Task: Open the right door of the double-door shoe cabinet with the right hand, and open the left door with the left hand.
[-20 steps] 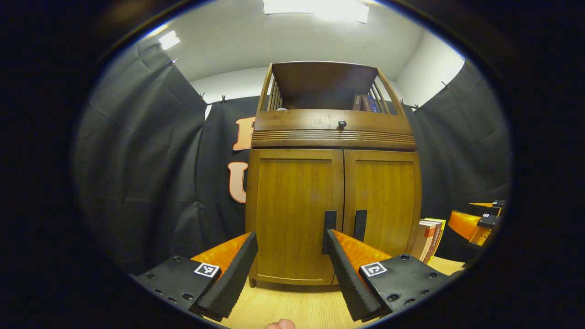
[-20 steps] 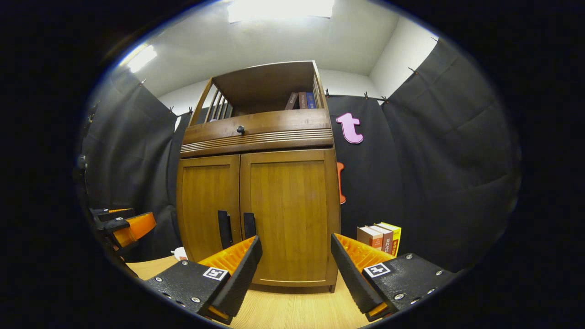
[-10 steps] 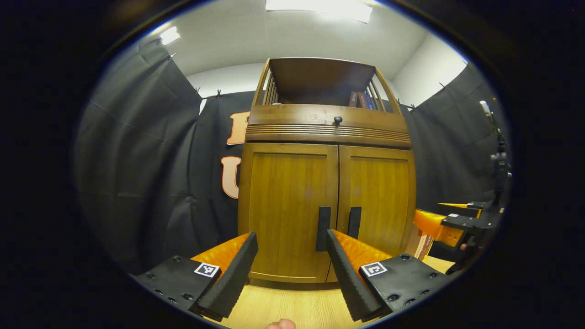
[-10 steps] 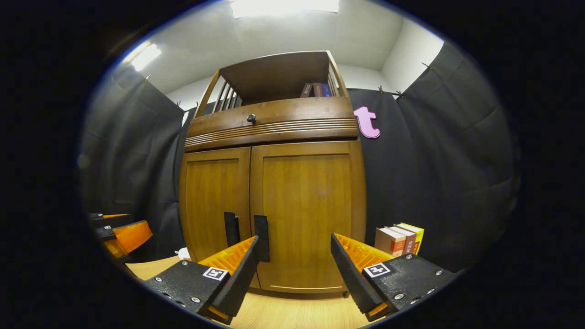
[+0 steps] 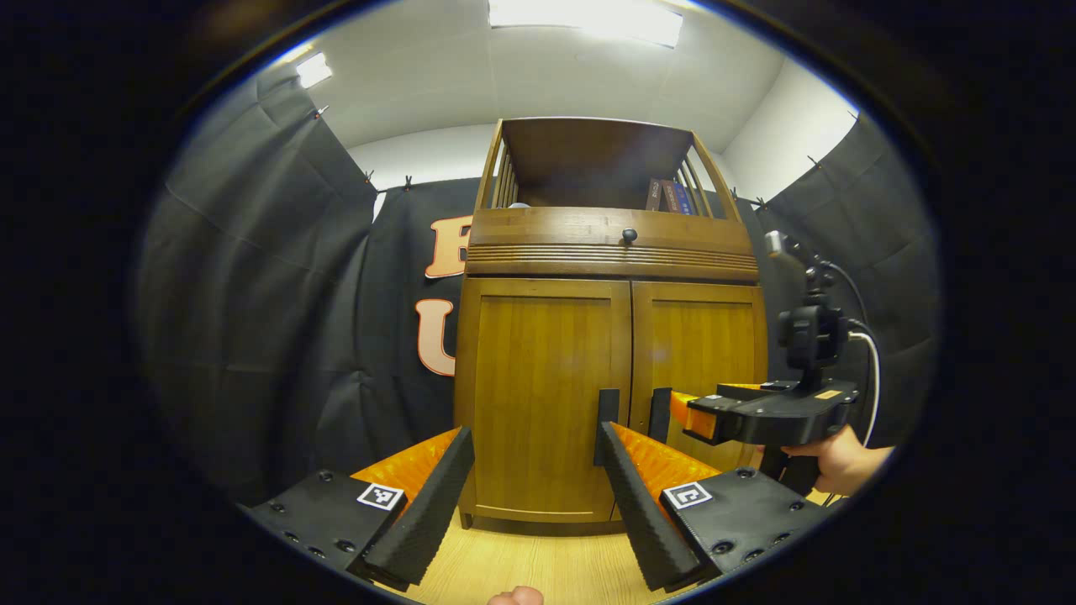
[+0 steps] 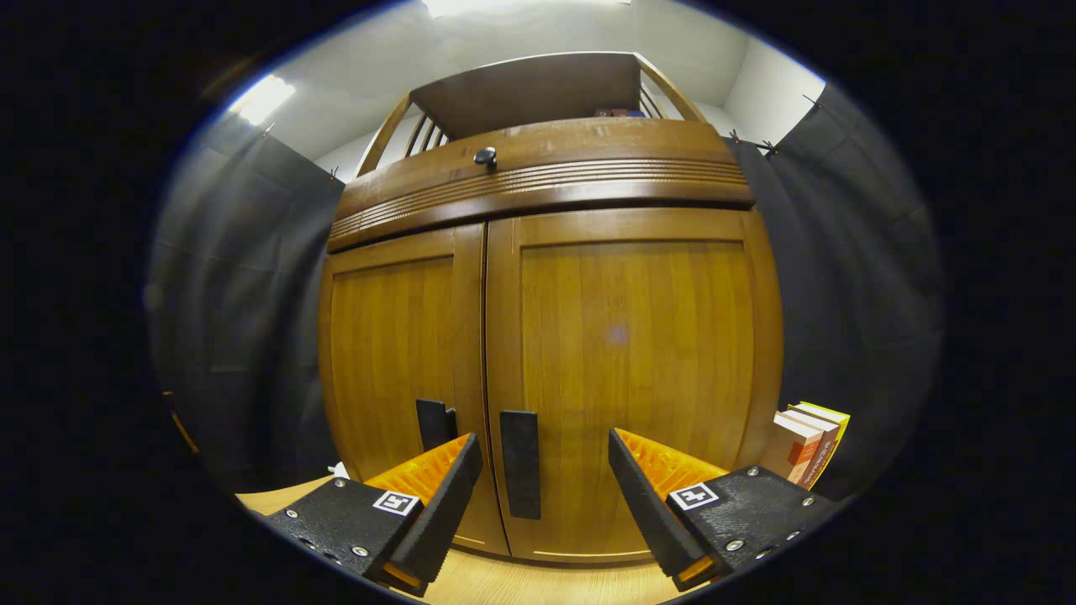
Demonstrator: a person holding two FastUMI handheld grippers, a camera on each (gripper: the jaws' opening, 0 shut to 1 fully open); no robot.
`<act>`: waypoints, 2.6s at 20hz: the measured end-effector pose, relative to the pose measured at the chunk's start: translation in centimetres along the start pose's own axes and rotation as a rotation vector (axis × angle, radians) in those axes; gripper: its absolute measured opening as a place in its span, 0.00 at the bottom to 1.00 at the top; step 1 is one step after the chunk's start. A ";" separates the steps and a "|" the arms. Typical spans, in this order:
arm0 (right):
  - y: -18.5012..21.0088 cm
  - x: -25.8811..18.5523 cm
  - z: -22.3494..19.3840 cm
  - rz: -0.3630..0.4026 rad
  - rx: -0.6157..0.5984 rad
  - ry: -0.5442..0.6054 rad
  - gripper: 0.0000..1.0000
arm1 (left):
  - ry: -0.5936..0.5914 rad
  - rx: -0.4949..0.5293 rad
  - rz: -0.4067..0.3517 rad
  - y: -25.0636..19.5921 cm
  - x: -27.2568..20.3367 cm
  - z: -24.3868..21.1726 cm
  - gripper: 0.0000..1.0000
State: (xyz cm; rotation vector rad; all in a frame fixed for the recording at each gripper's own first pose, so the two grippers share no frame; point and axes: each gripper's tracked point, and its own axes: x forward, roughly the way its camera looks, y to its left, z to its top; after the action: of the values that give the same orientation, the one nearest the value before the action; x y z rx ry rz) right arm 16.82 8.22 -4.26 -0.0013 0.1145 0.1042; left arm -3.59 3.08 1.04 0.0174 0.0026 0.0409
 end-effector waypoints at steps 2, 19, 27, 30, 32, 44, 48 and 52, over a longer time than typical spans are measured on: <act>0.0 1.7 -1.3 -0.020 -0.015 0.023 0.93 | 0.001 0.003 0.011 0.5 -0.4 0.0 0.96; 1.4 6.4 -5.4 -0.113 -0.008 0.107 0.31 | 0.016 0.032 0.056 3.8 -1.8 -0.7 0.97; 1.6 5.5 -5.8 -0.081 0.005 0.138 0.29 | 0.056 0.011 0.052 4.7 -3.3 -1.5 0.92; 1.5 1.8 -5.6 -0.067 0.021 0.136 0.29 | 0.073 0.026 0.070 5.2 -3.8 -2.1 0.94; 1.1 -0.6 -5.4 -0.057 0.040 0.126 0.24 | 0.075 0.013 0.076 5.1 -3.8 -1.9 0.94; -4.9 -12.5 -4.4 0.018 0.055 0.178 0.24 | 0.056 0.004 0.074 -0.1 -2.3 -1.7 0.93; -10.0 -15.6 -4.1 -0.060 0.032 0.178 0.23 | 0.068 0.002 0.075 -1.8 -1.5 -2.4 0.93; -13.6 -16.6 -3.9 -0.092 0.046 0.159 0.18 | 0.078 0.013 0.081 -2.9 -1.1 -2.8 0.93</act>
State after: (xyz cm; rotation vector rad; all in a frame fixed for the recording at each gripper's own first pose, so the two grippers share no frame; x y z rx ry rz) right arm 1.38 -7.03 -6.35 0.0313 0.2758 0.0094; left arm -4.54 0.16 -1.83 0.0286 0.0804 0.1228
